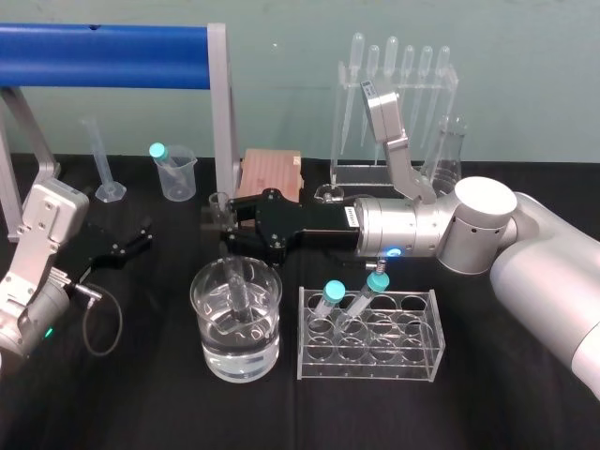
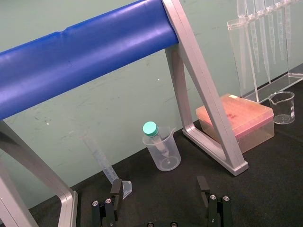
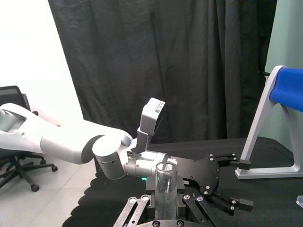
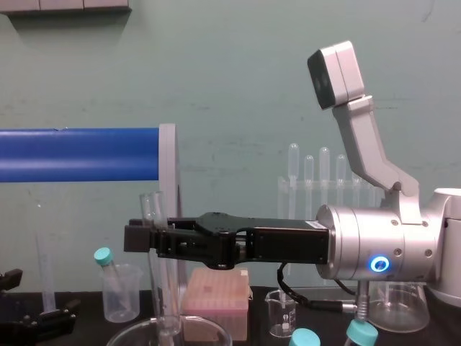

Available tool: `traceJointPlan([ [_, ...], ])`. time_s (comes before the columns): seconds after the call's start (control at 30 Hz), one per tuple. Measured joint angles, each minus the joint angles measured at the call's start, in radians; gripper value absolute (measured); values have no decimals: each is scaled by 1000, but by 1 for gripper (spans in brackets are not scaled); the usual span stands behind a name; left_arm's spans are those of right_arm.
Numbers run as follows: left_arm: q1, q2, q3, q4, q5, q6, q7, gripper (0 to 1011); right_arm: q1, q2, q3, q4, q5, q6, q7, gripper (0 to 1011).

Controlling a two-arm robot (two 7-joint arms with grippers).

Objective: Hold the test tube with one hand and immerse one end into the beaker, then return it to the test tube rack.

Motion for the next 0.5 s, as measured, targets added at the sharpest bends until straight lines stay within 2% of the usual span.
traceJointPlan([
  [0.5, 0, 0, 0, 0, 0, 0, 0, 1000, 0, 0, 0, 0, 0, 0, 0, 234],
])
